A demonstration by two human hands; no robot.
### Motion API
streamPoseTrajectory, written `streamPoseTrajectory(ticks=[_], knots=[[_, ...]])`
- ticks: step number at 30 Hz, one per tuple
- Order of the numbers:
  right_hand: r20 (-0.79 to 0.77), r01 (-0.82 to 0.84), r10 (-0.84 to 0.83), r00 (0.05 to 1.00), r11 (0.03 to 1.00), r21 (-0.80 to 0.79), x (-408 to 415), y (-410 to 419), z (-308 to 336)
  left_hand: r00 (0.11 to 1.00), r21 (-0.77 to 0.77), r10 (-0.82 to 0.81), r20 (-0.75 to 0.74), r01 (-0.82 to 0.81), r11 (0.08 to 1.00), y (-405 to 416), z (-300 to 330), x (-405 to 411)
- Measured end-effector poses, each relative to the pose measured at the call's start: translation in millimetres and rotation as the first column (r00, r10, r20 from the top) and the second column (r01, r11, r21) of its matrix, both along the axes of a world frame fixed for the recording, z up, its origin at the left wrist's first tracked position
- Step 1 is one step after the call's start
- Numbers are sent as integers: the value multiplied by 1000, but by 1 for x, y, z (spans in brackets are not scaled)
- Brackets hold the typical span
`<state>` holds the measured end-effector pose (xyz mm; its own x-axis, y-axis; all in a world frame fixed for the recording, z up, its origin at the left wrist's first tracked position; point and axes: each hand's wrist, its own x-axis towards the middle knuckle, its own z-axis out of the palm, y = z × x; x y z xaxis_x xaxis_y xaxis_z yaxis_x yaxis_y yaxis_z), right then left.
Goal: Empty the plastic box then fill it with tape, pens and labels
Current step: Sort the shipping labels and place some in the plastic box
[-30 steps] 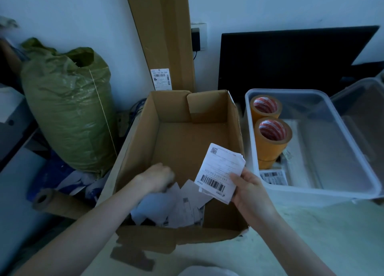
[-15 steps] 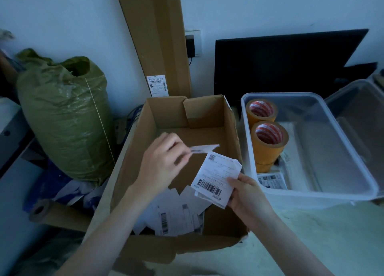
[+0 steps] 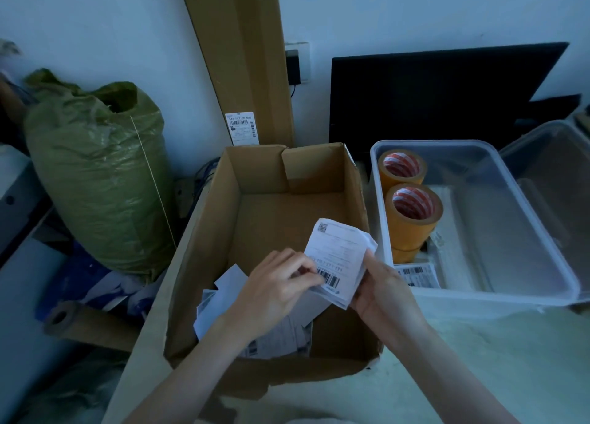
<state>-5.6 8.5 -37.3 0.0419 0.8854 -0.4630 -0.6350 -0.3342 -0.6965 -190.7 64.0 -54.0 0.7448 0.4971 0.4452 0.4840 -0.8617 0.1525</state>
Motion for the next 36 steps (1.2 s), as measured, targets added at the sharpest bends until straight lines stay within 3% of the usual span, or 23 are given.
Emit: streamPoseTrajectory(ticks=[4, 6, 10, 11, 13, 16, 18, 20, 28, 30, 34, 36], knots=[[48, -25, 24, 999, 999, 25, -2, -2, -2, 999, -61, -12, -46, 10, 998, 1, -6, -4], [59, -19, 17, 998, 999, 27, -2, -3, -3, 1000, -151, 17, 6, -16, 988, 3, -11, -10], [54, 24, -24, 998, 1000, 10, -1, -3, -1, 941, -478, 306, 141, -206, 854, 6, -28, -28], [53, 38, -38, 998, 999, 4, 0, -3, -1, 918, -531, 389, 72, -295, 794, 10, -35, -33], [42, 56, -56, 998, 998, -1, 1, -3, -1, 859, -574, 455, -237, -501, 648, 20, -50, -41], [21, 72, -72, 997, 997, -18, 2, -4, -2, 727, -586, 255, -638, -673, 452, 28, -69, -42], [17, 82, -81, 997, 996, -34, 2, -4, -3, 656, -547, 115, -746, -703, 455, 26, -80, -39], [15, 91, -90, 996, 995, -47, 2, -5, -3, 601, -474, 71, -796, -692, 545, 22, -92, -36], [55, 92, -89, 995, 994, -54, 4, -7, 0, 579, -444, 44, -814, -670, 595, 23, -93, -33], [91, 100, -95, 991, 993, -56, 4, -7, 1, 587, -448, 84, -805, -695, 563, 28, -89, -36], [142, 95, -87, 986, 994, -48, 5, -9, 2, 716, -601, 199, -670, -679, 422, 38, -60, -42], [174, 94, -86, 981, 995, -38, 6, -9, 2, 775, -658, 292, -560, -630, 412, 41, -37, -44]])
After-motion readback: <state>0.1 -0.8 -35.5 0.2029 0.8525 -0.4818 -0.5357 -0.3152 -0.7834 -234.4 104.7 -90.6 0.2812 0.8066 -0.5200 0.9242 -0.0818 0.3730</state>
